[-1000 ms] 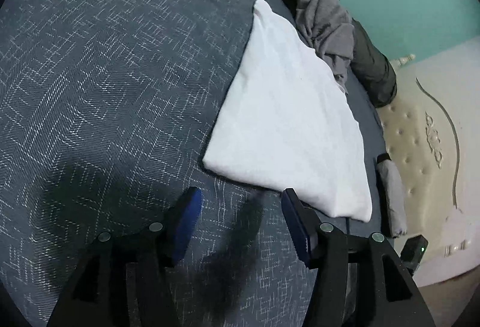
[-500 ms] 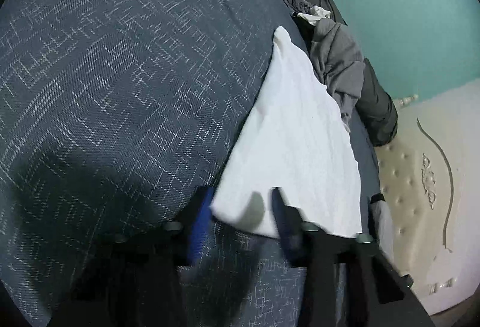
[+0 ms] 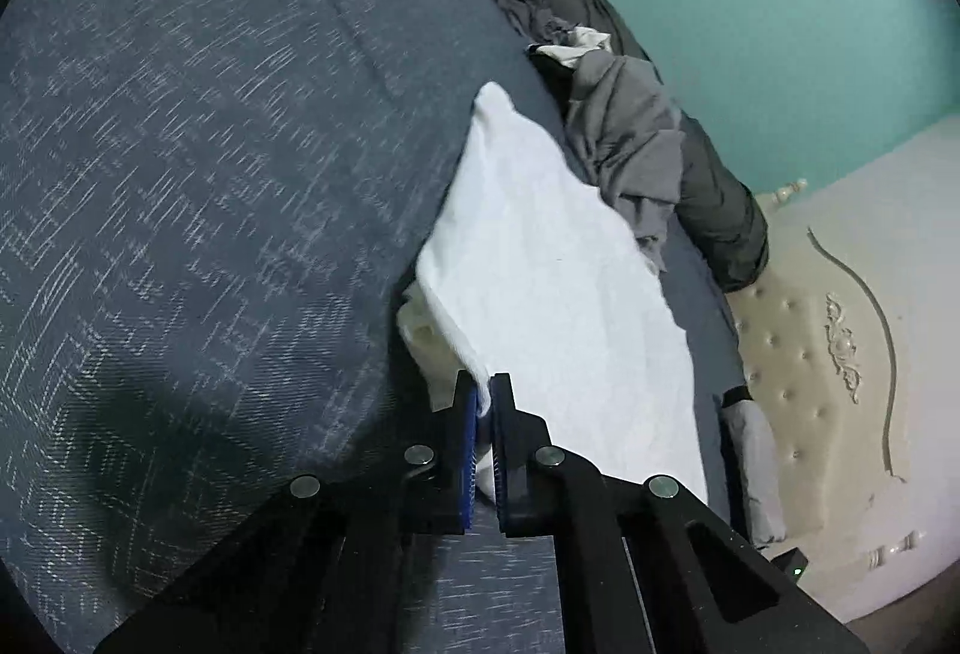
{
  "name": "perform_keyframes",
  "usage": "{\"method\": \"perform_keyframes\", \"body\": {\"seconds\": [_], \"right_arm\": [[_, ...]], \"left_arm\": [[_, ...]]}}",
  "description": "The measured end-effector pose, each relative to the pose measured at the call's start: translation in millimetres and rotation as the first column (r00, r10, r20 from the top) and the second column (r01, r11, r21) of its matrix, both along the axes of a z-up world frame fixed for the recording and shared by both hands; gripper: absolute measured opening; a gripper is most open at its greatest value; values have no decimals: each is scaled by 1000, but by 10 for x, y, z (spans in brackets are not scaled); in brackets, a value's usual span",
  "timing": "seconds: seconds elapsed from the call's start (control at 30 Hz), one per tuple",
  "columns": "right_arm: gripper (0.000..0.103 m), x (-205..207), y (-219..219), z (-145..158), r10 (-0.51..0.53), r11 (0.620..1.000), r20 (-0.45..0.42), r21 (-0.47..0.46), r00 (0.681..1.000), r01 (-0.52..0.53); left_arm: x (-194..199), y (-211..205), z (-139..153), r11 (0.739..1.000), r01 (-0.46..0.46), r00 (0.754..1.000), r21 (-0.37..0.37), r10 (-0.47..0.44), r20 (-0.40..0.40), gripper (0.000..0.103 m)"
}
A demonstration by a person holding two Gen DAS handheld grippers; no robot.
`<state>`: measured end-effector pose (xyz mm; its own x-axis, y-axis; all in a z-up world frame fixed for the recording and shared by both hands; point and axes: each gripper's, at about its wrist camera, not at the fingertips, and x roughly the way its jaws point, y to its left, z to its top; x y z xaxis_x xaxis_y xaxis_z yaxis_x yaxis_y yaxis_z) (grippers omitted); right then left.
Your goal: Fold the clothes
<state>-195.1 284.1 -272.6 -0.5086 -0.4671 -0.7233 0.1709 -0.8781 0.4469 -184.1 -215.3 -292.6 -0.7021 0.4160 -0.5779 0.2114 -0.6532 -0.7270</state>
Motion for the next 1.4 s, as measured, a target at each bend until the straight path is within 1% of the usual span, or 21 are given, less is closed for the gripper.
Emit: {"method": "perform_keyframes", "body": {"seconds": [0.2, 0.47, 0.7, 0.8, 0.97, 1.03, 1.1, 1.17, 1.23, 1.33, 1.37, 1.4], "right_arm": [[2, -6, 73, -8, -16, 1000, -1, -10, 1000, 16], [2, -61, 166, -46, -41, 998, 7, -41, 999, 41], [2, -130, 294, 10, -58, 995, -2, -83, 998, 57], [2, -155, 335, 36, -58, 993, -3, -102, 998, 58], [2, -207, 426, 50, -66, 990, 7, -126, 998, 66], [2, -234, 492, 44, -76, 987, 15, -140, 997, 78], [2, -254, 570, 41, -90, 984, 21, -155, 996, 92], [2, -272, 656, 46, -105, 980, 25, -167, 994, 108], [2, -292, 731, 41, -117, 977, 33, -176, 993, 121], [2, -324, 808, 2, -131, 973, 58, -185, 990, 139], [2, -330, 824, -13, -134, 971, 66, -189, 989, 144], [2, -335, 838, -26, -136, 970, 73, -192, 988, 148]], "left_arm": [[-87, 142, 199, 999, 27, 999, -27, -28, -46, 4], [-255, 431, 520, 992, 83, 992, -95, -92, -88, 4], [-506, 893, 793, 973, 159, 980, -165, -176, -94, 4], [-642, 1182, 967, 959, 199, 969, -202, -223, -103, 4], [-952, 1966, 1248, 907, 313, 931, -282, -352, -99, 4], [-1041, 2441, 1277, 871, 381, 902, -310, -424, -82, 4], [-1089, 2952, 1228, 829, 457, 864, -322, -500, -62, 4], [-1095, 3369, 1115, 790, 518, 829, -329, -559, -37, 4], [-1069, 3709, 902, 753, 567, 800, -335, -600, 8, 4], [-1031, 4220, 581, 692, 637, 751, -339, -655, 75, 4], [-1020, 4356, 462, 674, 657, 738, -338, -667, 101, 4], [-1012, 4401, 355, 667, 665, 733, -335, -668, 126, 4]]}}
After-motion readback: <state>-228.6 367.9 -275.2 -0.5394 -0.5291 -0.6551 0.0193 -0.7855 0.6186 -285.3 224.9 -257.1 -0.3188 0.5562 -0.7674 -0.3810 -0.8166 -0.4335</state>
